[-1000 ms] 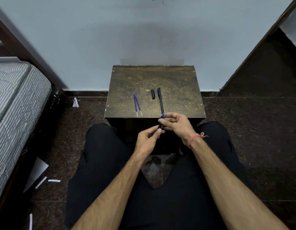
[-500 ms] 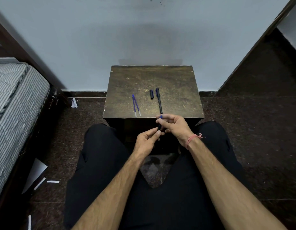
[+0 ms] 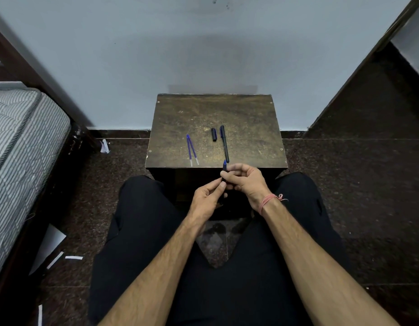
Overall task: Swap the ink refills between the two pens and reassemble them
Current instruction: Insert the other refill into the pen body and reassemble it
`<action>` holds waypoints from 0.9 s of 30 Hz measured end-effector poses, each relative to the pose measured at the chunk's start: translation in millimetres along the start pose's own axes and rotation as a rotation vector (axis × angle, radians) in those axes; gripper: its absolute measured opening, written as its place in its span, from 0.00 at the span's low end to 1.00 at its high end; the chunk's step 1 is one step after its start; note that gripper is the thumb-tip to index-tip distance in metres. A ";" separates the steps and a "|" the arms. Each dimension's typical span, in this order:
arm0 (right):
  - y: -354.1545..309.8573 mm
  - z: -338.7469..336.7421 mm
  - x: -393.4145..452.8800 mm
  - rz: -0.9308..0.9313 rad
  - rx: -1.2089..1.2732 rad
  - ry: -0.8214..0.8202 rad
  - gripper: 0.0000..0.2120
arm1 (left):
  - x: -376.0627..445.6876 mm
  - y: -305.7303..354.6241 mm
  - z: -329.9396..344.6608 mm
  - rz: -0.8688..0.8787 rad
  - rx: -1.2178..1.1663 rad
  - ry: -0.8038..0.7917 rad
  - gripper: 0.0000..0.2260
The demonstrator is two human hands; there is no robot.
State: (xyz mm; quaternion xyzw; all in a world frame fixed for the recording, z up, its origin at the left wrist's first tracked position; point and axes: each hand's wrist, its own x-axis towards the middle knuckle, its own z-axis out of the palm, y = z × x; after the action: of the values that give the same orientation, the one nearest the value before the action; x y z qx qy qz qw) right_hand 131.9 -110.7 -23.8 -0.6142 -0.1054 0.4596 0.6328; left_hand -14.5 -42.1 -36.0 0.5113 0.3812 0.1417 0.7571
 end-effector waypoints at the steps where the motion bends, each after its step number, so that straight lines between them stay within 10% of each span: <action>1: -0.4 0.3 0.2 0.008 0.024 -0.005 0.12 | 0.1 1.4 0.4 0.003 -0.003 -0.008 0.14; 27: -3.5 -5.8 1.1 0.069 0.090 -0.124 0.16 | 4.2 1.0 -1.5 -0.068 -0.052 -0.120 0.16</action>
State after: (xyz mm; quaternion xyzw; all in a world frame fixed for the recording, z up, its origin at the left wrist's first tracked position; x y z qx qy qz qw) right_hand 138.1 -113.2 -22.5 -0.5588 -0.1026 0.5225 0.6357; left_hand -12.6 -38.1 -37.2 0.4856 0.3485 0.0948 0.7961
